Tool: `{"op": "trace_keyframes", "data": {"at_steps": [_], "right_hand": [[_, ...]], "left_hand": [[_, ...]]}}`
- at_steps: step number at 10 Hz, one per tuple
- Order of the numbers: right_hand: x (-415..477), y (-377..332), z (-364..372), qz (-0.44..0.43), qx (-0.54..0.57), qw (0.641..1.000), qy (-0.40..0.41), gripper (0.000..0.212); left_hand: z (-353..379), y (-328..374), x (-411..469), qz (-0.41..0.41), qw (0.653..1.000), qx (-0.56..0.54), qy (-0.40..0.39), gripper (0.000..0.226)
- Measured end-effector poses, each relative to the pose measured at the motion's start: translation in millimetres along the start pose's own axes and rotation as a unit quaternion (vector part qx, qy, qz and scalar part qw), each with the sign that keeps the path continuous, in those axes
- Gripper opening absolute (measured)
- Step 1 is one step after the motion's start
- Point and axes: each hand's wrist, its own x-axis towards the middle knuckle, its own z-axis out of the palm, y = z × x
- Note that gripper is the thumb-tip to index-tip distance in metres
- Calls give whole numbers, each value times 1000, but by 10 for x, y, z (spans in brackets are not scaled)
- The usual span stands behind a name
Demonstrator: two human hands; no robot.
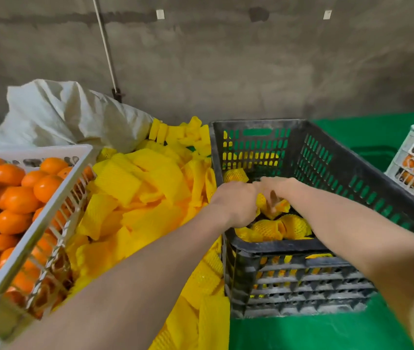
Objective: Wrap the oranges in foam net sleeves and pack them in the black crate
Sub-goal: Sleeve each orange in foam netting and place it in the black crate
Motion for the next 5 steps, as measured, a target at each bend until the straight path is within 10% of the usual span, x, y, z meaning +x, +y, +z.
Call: {"op": "trace_keyframes", "data": {"at_steps": [2, 5], "right_hand": [[2, -46, 124, 8, -92, 996, -6, 45], [-199, -277, -178, -43, 83, 979, 183, 46]], "left_hand": [[-18, -1, -25, -10, 998, -54, 10, 45], [-6, -7, -292, -34, 947, -246, 206, 21]]}}
